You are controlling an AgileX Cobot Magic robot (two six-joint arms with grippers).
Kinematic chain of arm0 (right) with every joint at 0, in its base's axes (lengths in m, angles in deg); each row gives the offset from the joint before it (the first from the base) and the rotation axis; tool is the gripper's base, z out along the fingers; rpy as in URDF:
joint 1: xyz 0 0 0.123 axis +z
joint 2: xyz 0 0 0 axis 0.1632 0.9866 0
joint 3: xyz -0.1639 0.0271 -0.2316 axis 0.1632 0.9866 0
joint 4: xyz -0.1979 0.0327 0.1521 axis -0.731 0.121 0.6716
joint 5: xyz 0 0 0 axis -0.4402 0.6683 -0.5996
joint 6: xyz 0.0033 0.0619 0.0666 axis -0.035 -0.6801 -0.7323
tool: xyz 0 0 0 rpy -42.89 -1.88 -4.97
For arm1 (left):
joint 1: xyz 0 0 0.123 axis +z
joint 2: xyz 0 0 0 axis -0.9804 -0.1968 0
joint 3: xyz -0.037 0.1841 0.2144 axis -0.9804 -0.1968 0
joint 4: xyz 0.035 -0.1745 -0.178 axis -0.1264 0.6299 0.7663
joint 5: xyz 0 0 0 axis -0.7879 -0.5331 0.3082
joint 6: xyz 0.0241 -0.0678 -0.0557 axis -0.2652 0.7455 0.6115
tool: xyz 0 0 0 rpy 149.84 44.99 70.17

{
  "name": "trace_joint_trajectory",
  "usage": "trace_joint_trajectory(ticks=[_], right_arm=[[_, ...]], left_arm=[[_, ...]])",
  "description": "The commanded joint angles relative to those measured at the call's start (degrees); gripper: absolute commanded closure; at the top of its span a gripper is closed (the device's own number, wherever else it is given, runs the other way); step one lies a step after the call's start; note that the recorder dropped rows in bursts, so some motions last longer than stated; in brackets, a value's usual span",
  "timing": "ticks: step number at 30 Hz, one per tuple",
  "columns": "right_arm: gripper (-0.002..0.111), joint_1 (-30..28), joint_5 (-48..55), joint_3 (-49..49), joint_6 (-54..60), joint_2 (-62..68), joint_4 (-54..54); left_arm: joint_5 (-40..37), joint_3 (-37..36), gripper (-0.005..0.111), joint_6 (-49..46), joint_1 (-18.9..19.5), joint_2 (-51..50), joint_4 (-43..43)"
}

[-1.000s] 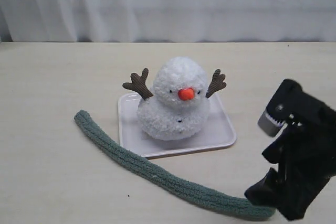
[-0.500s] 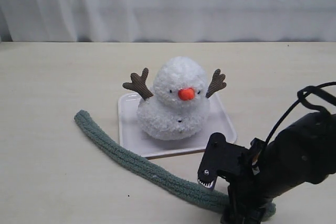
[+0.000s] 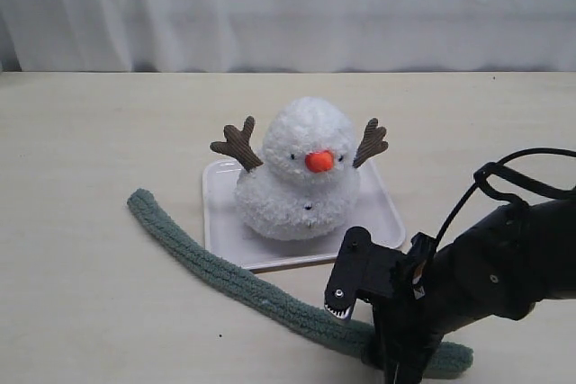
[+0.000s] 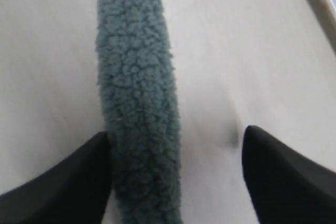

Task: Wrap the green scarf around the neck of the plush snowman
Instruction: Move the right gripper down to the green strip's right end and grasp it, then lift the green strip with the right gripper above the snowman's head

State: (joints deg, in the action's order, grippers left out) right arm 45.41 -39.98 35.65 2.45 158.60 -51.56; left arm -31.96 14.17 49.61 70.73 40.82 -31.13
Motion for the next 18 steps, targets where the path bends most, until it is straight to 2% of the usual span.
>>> trace_joint_trajectory(ticks=[1,5,6,13,18], right_arm=[[0.069,-0.01,0.19,0.43,0.32,1.06,-1.23],[0.102,0.15,1.79,0.15,0.32,-0.35,-6.91],[0.104,0.15,3.13,-0.36,0.32,-0.97,-7.74],[0.104,0.15,14.0,-6.24,0.32,-10.37,-6.53],[0.104,0.15,16.38,-8.58,0.32,-20.12,-6.53]], left_arm=[[0.56,-0.14,0.107,-0.31,0.15,0.18,0.21],[0.56,-0.14,0.107,-0.31,0.15,0.18,0.21],[0.56,-0.14,0.107,-0.31,0.15,0.18,0.21],[0.56,-0.14,0.107,-0.31,0.15,0.18,0.21],[0.56,-0.14,0.107,-0.31,0.15,0.18,0.21]])
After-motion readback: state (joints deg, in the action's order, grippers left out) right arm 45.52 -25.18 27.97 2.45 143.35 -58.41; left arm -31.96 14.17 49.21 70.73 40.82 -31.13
